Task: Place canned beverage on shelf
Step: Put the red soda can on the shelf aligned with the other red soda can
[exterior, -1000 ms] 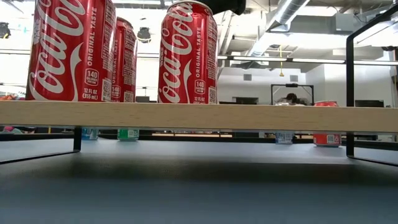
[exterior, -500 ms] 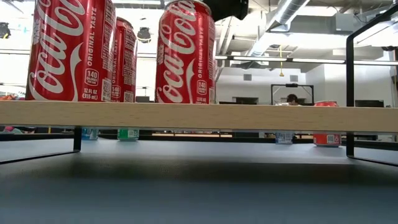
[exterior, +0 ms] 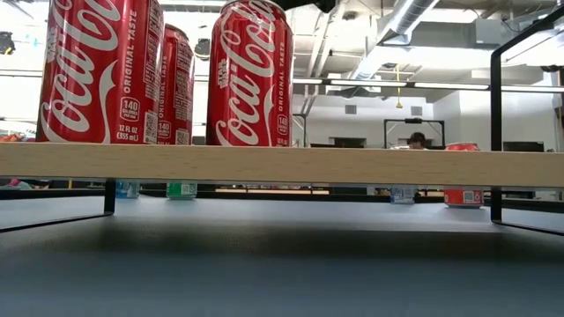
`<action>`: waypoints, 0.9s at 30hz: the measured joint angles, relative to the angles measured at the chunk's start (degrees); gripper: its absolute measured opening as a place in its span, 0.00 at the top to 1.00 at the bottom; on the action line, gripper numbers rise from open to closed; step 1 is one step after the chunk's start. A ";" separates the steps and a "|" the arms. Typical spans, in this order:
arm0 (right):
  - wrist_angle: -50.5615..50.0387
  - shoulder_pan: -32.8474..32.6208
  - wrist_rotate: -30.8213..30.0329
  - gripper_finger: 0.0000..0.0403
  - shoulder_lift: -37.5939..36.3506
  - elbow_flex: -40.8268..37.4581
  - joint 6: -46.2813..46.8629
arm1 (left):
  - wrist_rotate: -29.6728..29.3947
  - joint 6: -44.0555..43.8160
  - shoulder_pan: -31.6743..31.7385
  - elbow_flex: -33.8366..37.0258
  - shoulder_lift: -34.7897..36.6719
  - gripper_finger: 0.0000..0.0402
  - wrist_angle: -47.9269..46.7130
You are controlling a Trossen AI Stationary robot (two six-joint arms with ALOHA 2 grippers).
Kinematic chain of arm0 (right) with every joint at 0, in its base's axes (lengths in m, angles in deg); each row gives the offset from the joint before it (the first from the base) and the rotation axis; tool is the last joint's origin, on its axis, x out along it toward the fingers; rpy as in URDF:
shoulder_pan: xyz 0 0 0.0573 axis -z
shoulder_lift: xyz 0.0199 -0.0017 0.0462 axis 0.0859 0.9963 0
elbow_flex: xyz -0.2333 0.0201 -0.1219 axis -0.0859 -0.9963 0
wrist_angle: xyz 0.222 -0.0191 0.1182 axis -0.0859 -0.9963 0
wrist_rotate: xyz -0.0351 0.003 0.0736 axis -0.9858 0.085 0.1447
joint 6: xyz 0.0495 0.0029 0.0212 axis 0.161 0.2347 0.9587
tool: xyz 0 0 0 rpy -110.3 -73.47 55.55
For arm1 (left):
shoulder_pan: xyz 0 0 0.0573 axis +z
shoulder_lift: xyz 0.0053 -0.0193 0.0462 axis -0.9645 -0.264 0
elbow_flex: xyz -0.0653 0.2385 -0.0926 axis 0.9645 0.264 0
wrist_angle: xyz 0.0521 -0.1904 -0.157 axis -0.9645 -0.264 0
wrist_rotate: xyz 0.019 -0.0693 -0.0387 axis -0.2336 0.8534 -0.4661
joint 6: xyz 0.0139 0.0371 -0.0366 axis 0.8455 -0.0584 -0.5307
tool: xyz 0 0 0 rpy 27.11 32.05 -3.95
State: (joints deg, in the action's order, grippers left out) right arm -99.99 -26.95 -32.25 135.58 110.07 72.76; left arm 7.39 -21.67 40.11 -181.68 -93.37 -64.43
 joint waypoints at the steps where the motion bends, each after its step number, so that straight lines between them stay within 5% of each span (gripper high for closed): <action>1: -0.11 0.00 0.02 0.25 0.00 0.00 -1.06 | 0.00 0.00 -0.01 0.00 0.00 0.17 0.00; 16: -0.22 0.87 5.73 0.24 0.04 -1.42 -4.46 | 0.00 0.00 0.00 0.00 0.00 0.17 0.02; 27: -0.20 1.20 7.44 0.12 0.04 -1.42 -4.56 | -0.96 -0.02 0.01 0.00 0.00 0.17 0.07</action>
State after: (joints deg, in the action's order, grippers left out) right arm -100.19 -25.75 -24.81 135.62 108.65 68.20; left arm 6.42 -21.69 40.13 -181.68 -93.37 -64.36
